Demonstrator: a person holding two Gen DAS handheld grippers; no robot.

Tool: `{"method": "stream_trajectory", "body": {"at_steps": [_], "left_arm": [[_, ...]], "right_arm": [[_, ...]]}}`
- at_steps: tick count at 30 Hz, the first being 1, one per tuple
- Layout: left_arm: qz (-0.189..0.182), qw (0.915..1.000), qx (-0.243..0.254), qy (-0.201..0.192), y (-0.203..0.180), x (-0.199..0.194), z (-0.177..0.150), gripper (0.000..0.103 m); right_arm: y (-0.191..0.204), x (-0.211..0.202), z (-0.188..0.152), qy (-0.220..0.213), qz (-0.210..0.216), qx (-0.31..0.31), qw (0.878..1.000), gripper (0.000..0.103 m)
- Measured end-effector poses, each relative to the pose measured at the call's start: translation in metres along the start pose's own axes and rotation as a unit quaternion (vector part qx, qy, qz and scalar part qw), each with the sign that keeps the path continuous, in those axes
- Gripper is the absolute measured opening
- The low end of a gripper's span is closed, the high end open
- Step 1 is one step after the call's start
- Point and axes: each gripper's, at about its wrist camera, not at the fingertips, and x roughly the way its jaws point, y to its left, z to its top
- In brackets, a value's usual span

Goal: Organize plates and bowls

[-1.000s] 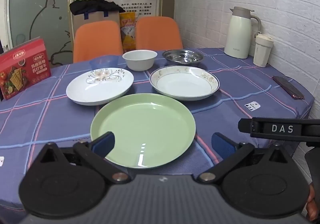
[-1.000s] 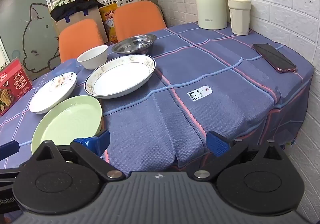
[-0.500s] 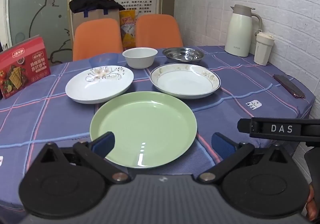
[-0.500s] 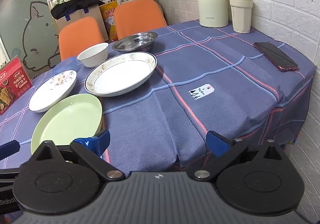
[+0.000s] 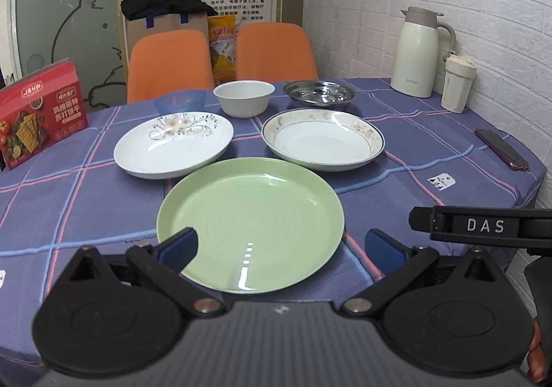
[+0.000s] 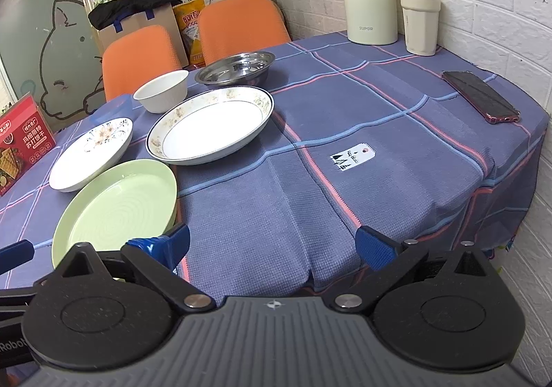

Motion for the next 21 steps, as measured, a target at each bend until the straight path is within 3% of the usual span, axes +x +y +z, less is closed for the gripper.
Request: {"method": "stream_trajectory", "body": {"at_steps": [21], "left_arm": [[0.000, 1.0000, -0.002, 0.007, 0.0018, 0.0052, -0.0004, 0.103]], "right_arm": [[0.0028, 0.0047, -0.0009, 0.006, 0.001, -0.001, 1.000, 0.090]]}}
